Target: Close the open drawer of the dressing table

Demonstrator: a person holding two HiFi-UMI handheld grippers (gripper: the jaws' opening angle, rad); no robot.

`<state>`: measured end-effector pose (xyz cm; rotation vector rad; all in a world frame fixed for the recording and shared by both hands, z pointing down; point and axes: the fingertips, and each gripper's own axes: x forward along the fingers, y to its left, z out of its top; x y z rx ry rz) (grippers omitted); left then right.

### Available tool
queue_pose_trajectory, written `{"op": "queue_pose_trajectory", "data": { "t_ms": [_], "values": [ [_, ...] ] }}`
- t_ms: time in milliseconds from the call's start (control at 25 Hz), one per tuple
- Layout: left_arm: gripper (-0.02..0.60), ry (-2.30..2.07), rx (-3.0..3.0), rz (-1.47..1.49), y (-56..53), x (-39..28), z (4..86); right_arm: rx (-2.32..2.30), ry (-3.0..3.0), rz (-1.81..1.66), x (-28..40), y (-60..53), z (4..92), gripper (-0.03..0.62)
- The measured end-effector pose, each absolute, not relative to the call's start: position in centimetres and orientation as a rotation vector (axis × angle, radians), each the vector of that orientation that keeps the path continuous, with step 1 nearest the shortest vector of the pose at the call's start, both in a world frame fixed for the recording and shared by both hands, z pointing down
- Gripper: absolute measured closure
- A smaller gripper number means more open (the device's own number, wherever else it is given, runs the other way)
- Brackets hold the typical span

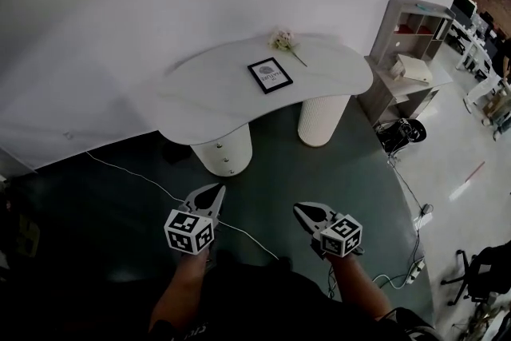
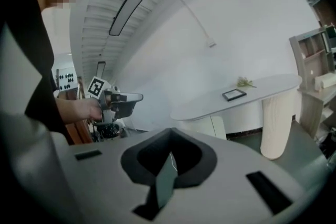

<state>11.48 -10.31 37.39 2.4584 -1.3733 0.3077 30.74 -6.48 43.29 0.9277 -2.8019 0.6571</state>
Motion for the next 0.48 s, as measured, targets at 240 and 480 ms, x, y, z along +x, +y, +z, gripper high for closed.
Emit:
{"op": "queue_pose_trajectory", "data": {
  "t_ms": [240, 480],
  "values": [
    [0.574, -1.296, 2.494, 0.141, -9.6, 12.3, 32.8, 1.022, -2.893, 0.538, 32.3, -7.9, 38.2, 0.589],
    [0.574, -1.281, 2.67, 0.189, -9.8, 11.7, 27.6, 1.067, -2.962, 0.32, 30.5, -8.9, 30.3, 0.59]
  ]
}}
